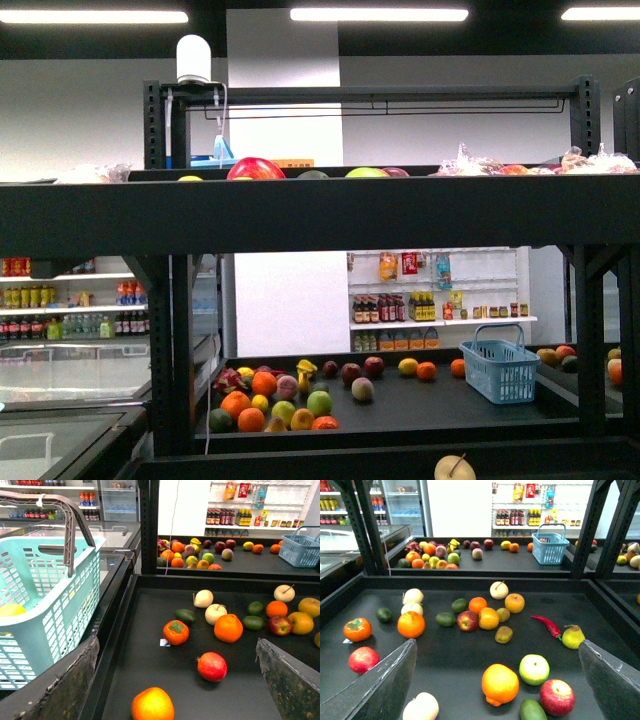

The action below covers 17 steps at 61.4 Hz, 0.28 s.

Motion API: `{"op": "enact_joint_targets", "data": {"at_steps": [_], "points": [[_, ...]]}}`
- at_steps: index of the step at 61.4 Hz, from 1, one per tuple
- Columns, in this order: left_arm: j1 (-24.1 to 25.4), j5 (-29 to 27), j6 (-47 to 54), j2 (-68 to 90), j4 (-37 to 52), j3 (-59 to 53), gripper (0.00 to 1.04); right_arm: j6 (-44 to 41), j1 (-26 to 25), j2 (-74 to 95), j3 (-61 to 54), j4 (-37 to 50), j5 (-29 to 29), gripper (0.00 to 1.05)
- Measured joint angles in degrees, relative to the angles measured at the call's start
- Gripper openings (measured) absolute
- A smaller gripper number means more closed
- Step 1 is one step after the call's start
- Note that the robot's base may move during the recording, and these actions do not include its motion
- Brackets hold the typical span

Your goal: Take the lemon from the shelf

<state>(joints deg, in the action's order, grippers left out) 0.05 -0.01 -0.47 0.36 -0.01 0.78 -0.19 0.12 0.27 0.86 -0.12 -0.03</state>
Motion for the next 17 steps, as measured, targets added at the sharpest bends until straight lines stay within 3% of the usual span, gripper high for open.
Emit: {"op": "enact_joint_targets", "data": {"at_steps": [17], "points": [[0.00,0.00,0.00,0.00,0.00,0.00,0.97,0.00,0.00,0.00,0.00,0.00,0.00,0.97]]}}
